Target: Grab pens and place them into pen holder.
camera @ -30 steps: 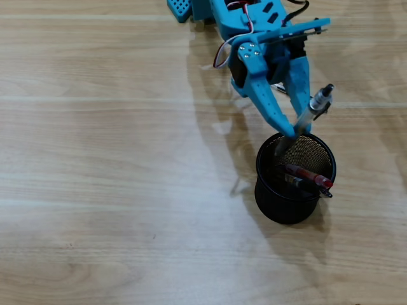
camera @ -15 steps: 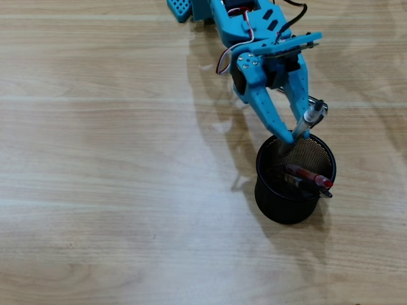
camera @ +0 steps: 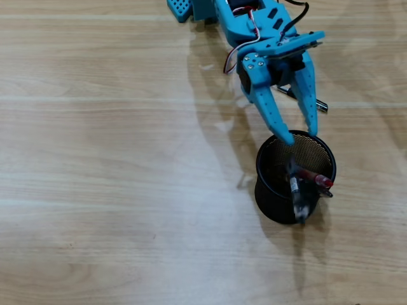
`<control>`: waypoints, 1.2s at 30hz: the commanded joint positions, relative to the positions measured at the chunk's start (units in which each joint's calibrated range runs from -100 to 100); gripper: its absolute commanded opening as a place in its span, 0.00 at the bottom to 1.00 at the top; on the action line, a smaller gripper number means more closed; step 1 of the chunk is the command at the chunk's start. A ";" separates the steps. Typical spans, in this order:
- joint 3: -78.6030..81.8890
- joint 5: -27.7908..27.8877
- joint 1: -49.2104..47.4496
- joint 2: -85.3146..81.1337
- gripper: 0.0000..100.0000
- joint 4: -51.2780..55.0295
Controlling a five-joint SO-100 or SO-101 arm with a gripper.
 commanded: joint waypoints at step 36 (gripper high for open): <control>-2.67 20.82 -9.64 -27.82 0.02 86.99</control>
